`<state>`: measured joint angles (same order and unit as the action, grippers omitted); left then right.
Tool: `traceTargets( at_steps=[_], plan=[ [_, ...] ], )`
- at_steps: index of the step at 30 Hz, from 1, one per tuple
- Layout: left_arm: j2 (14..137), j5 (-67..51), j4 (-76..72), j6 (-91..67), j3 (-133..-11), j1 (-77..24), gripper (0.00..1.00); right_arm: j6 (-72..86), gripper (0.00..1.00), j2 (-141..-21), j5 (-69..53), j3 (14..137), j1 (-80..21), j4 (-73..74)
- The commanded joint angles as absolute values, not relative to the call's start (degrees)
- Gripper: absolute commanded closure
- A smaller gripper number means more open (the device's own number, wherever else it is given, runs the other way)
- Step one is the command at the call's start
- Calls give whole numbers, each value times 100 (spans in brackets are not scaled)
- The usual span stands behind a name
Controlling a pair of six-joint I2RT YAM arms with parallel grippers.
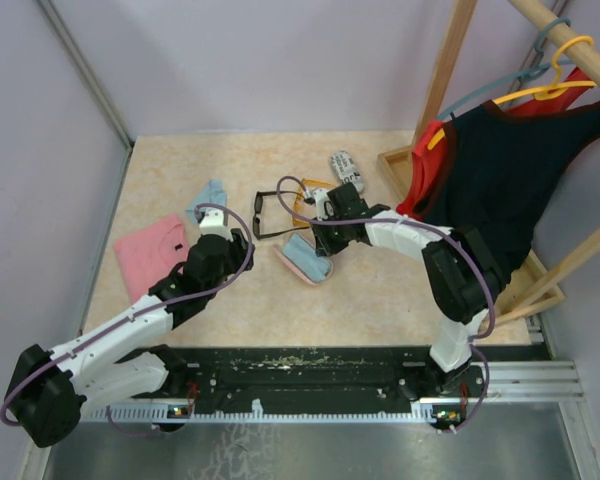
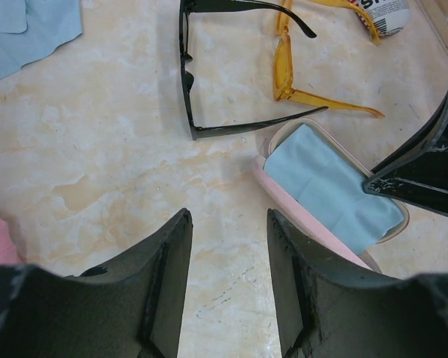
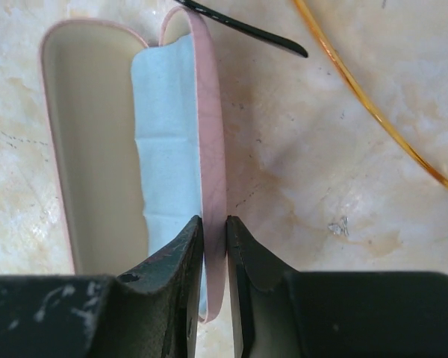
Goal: Organize the sunglasses
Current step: Adjust the sunglasses case at the center of the board.
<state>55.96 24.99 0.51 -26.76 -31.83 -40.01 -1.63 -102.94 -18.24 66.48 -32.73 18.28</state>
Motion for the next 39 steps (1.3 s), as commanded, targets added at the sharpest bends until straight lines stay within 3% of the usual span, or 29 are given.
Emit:
traceTargets(
  at_steps=[1, 30, 39],
  plan=[
    [5493, 2452, 97, -2657, -3182, -3973, 49, 514, 81, -9693, -1484, 6480, -3296, 1479],
    [5547, 2306, 79, -2689, -3188, -3973, 49, 3026, 82, -8935, -1402, 4804, -3630, 273],
    [5550, 2312, 87, -2694, -3182, -3973, 49, 3668, 70, -8624, -1149, 4297, -3773, -342]
  ],
)
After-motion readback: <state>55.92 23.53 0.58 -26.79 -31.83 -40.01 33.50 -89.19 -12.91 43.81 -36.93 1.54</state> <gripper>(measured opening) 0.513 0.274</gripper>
